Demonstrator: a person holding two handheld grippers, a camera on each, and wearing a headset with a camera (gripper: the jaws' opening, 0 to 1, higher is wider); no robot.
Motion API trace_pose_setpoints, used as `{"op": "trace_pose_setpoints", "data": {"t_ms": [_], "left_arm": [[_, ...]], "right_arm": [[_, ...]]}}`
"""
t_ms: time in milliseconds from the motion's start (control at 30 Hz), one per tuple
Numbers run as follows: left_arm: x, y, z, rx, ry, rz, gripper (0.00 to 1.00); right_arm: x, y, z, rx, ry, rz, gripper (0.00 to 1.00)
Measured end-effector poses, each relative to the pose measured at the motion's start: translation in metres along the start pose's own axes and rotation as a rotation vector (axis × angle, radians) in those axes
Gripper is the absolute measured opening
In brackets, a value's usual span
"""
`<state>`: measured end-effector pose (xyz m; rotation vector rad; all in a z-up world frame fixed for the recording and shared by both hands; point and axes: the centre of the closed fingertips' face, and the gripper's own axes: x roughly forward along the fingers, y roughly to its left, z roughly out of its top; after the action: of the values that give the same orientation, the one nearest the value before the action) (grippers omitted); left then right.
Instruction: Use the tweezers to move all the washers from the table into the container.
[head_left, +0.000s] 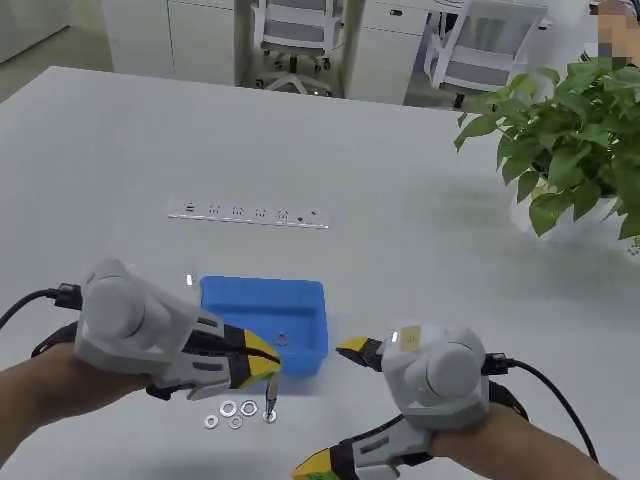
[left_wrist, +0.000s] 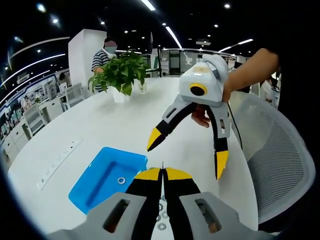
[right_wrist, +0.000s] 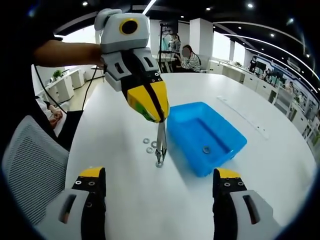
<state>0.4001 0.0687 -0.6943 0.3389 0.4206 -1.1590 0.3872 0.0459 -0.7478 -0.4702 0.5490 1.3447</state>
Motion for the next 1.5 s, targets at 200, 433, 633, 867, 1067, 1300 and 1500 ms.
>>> {"op": "trace_pose_setpoints", "data": {"t_ms": [200, 433, 633, 867, 1067, 1300, 1500], "left_arm": [[0.001, -0.001, 0.000, 0.009, -0.002, -0.013, 0.05], [-0.002, 0.001, -0.002, 0.017, 0.005, -0.032, 0.05], [-0.002, 0.000, -0.003, 0.031, 0.010, -0.052, 0.05], [-0.001, -0.002, -0.002, 0.041, 0.017, -0.071, 0.05], [0.000, -0.005, -0.001, 0.049, 0.027, -0.086, 0.05], [0.001, -0.006, -0.001, 0.059, 0.036, -0.103, 0.05], [0.001, -0.006, -0.002, 0.069, 0.047, -0.120, 0.05]], "right_arm": [[0.005, 0.002, 0.003, -0.032, -0.010, 0.024, 0.80], [0.012, 0.002, 0.010, -0.059, -0.025, 0.049, 0.66], [0.021, 0.002, 0.017, -0.086, -0.045, 0.080, 0.53], [0.032, 0.004, 0.018, -0.170, -0.023, 0.119, 0.38], [0.038, 0.002, 0.017, -0.216, -0.007, 0.132, 0.30], [0.044, 0.000, 0.012, -0.270, 0.026, 0.140, 0.23], [0.049, -0.002, 0.011, -0.313, 0.052, 0.156, 0.18]]}}
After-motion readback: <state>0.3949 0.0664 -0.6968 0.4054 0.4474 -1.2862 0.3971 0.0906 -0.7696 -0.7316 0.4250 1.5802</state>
